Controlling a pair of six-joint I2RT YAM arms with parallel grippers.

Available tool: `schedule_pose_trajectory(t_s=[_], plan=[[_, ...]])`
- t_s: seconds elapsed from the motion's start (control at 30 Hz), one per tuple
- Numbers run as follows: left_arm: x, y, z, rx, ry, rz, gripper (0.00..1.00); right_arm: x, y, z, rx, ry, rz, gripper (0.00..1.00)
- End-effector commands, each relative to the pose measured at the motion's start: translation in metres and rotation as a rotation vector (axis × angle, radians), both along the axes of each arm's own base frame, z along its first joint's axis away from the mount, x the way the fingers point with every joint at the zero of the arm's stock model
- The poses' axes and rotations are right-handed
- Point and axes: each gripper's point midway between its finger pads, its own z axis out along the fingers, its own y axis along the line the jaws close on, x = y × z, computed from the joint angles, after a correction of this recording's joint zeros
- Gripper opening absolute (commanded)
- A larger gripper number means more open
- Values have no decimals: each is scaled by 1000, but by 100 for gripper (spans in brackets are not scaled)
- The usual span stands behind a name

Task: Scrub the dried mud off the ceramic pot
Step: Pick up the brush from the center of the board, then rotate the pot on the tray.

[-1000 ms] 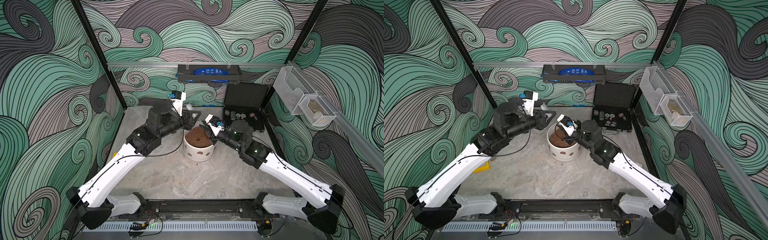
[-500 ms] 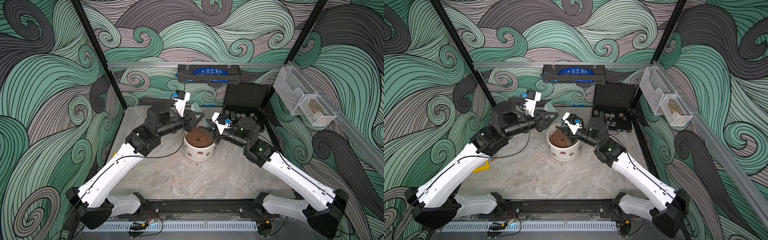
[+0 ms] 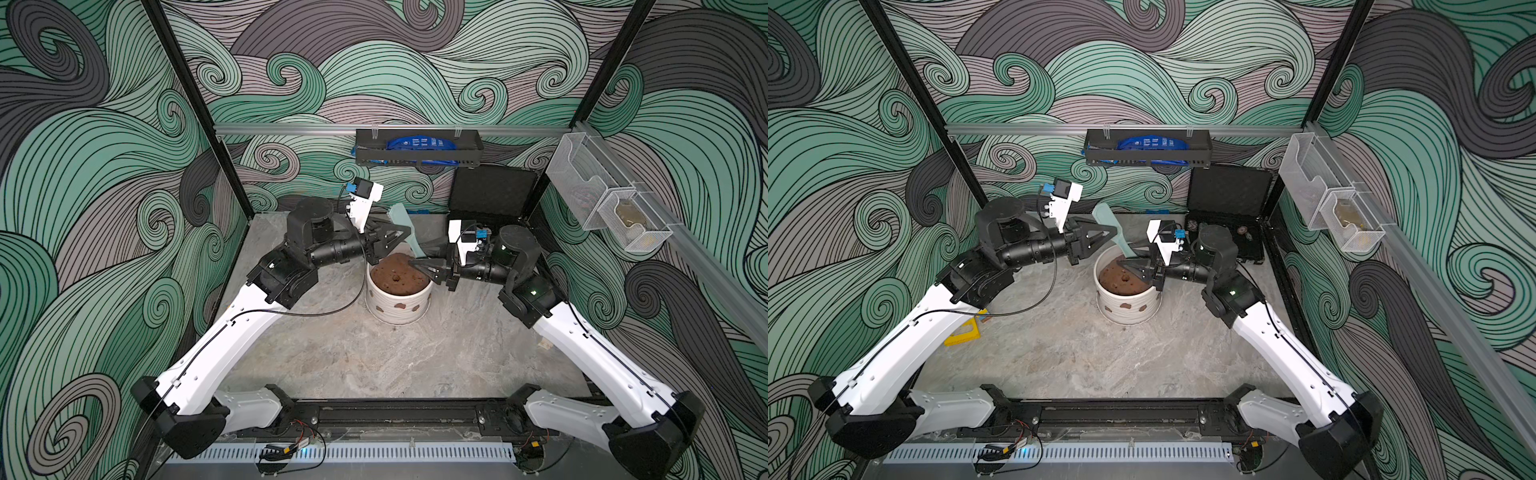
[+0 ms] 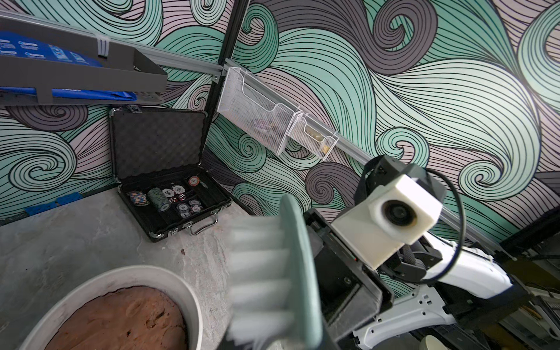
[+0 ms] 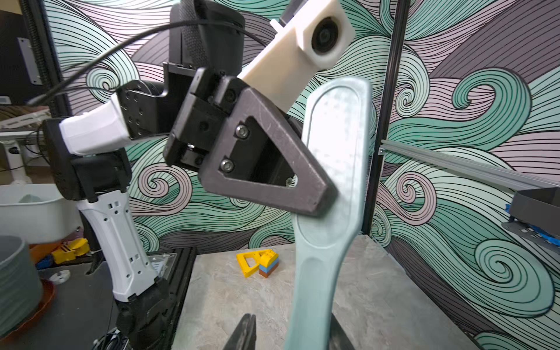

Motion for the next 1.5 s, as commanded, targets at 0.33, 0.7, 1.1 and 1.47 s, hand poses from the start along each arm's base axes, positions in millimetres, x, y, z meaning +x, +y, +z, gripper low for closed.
schedule_pose_trajectory(t_s=[0.33, 0.7, 1.1, 1.47], plan=[[-18, 0, 20, -48, -102, -97, 5, -35, -1, 29, 80, 48, 243, 4], [-3, 20, 13, -27, -52, 23, 72, -2, -16, 12, -2, 45, -16, 0], [41, 97, -101, 320, 325, 538, 83, -21, -46, -84, -310, 214, -239, 0], [78, 97, -199, 511, 588, 674, 82, -54, -34, -186, -602, 265, -270, 0]])
